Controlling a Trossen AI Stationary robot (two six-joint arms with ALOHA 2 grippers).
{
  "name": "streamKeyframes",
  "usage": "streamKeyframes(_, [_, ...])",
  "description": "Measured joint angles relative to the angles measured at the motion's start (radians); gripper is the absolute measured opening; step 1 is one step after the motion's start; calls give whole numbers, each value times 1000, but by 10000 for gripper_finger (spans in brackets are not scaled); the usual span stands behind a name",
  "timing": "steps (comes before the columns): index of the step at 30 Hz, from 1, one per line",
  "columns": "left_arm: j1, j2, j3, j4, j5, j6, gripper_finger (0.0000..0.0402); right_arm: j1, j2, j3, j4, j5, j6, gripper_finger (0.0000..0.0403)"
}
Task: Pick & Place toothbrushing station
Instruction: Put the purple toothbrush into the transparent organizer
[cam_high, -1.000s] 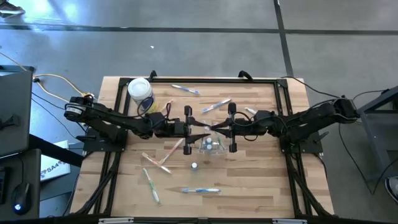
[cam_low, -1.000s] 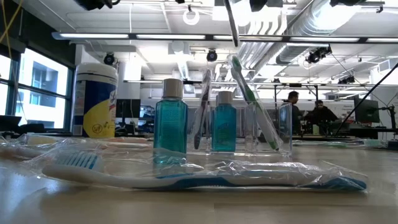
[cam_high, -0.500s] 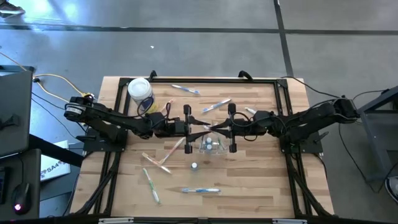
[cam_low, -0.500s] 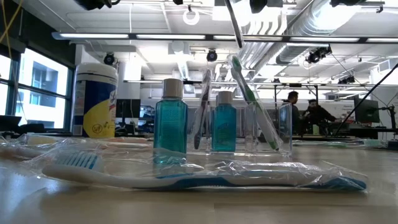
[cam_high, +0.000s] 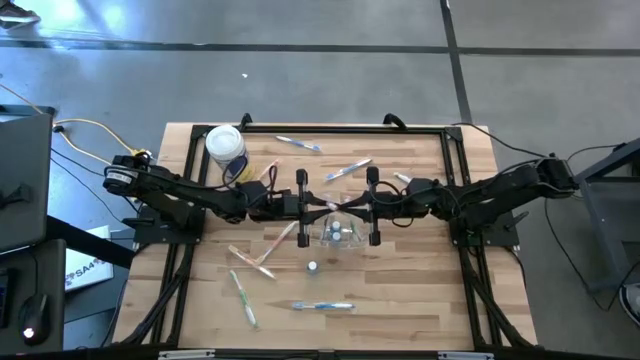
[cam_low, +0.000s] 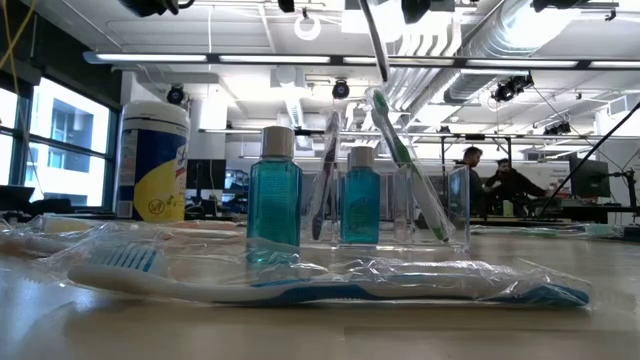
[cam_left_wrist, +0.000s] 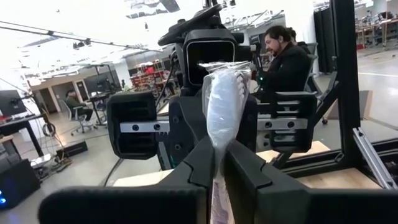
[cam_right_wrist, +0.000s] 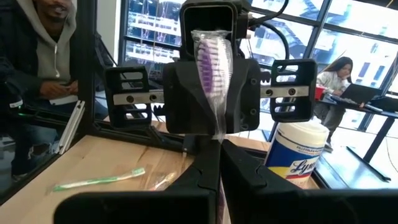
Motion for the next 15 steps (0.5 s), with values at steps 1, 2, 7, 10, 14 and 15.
streamKeyframes(1, [0, 0, 0, -3, 0, 0, 21, 0, 0, 0, -2, 5, 0, 3])
streamKeyframes(2, [0, 0, 0, -4, 0, 0, 15, 0, 0, 0, -2, 8, 0, 4])
streamKeyframes(7, [0, 0, 0, -5, 0, -1, 12, 7, 0, 0, -9, 1, 0, 40])
streamKeyframes(10, [-1, 0, 0, -6, 1, -5, 12, 18, 0, 0, -14, 38, -1, 86])
streamKeyframes(14, [-1, 0, 0, -28, 1, -8, 10, 45, -6, 0, -18, 140, 0, 162])
streamKeyframes(15, [-1, -4, 0, -42, 3, -15, 10, 53, -14, 0, -30, 171, 2, 180])
